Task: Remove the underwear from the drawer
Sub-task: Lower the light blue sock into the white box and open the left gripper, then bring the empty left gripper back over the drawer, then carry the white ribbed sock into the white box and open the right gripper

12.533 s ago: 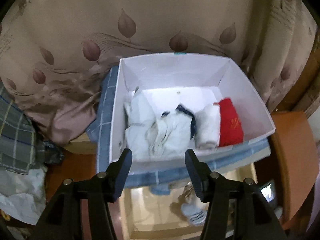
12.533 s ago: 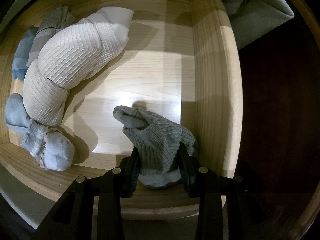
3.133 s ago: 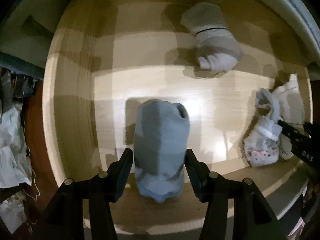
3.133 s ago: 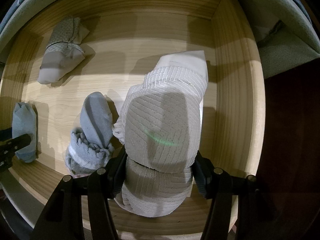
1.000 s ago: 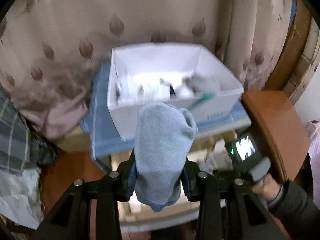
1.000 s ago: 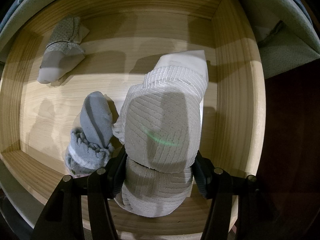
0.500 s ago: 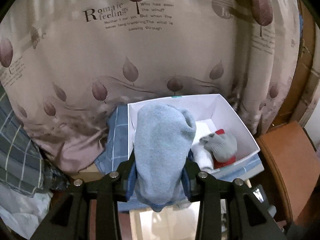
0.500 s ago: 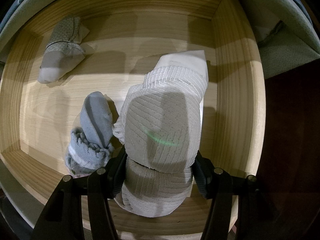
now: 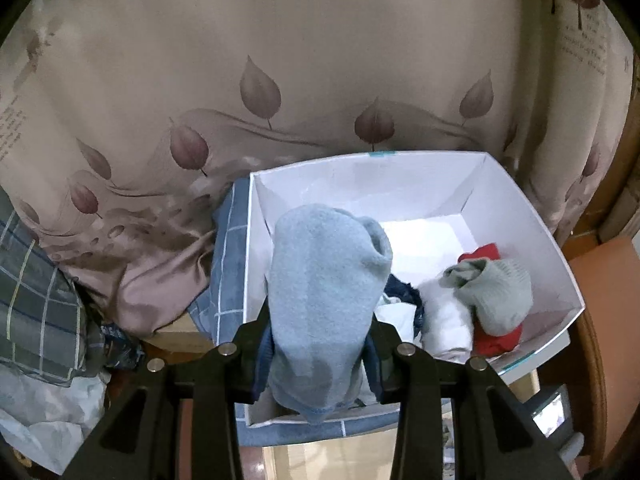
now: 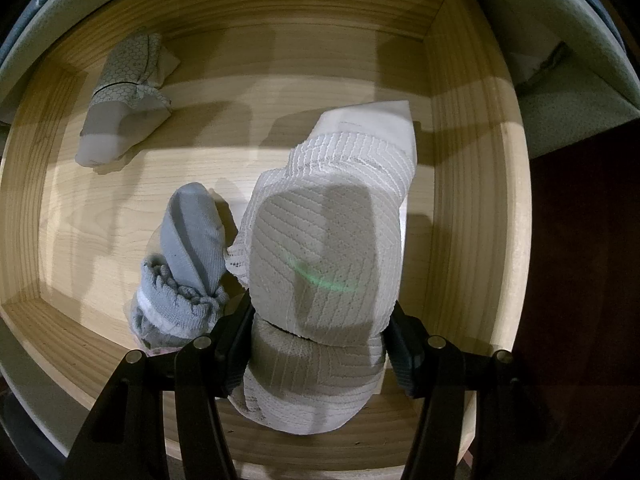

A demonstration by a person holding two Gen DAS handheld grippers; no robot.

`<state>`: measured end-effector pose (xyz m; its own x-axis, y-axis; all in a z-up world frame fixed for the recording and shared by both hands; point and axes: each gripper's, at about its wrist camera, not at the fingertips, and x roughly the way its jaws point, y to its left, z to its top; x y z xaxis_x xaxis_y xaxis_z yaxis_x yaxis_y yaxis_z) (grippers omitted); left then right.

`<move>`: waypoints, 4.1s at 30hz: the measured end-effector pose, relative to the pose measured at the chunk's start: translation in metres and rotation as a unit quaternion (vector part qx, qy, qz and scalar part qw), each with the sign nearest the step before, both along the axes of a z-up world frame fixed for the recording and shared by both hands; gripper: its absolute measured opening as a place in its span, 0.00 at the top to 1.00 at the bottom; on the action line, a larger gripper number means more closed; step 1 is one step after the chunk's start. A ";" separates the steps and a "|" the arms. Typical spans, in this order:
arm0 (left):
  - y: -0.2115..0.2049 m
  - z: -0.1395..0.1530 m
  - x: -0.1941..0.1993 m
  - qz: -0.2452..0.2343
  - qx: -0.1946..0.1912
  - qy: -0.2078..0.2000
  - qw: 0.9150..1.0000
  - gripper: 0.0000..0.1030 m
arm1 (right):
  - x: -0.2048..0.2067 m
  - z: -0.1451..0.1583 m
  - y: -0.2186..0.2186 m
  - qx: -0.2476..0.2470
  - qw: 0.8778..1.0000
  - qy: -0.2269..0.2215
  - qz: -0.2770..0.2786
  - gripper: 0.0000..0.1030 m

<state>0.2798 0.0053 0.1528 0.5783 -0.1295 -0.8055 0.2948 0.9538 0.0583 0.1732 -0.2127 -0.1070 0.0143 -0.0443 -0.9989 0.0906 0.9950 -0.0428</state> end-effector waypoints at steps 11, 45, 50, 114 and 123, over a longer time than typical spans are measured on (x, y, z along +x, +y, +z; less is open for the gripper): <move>0.000 -0.028 0.011 0.016 0.021 0.030 0.999 0.58 | 0.000 0.000 0.000 0.000 1.000 0.000 0.000 0.47; 0.037 -0.014 -0.083 0.032 -0.045 -0.004 0.998 0.48 | 0.000 0.001 0.000 0.001 1.000 -0.001 0.001 0.46; 0.036 -0.030 -0.104 0.025 -0.043 0.005 0.999 0.48 | 0.000 0.002 -0.001 0.001 1.000 -0.001 0.001 0.46; 0.026 -0.159 -0.191 0.070 -0.024 0.080 0.994 0.48 | -0.030 0.162 0.027 0.006 0.992 -0.106 0.069 0.50; 0.023 -0.159 -0.194 0.064 -0.016 0.076 0.995 0.48 | -0.008 0.253 0.025 0.019 0.978 -0.201 0.061 0.50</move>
<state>0.0858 0.0284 -0.0063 0.4645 -0.0894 -0.8810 0.1732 0.9849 -0.0086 0.1649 -0.1873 0.1460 0.4082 0.0191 -0.9127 -0.0266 0.9996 0.0090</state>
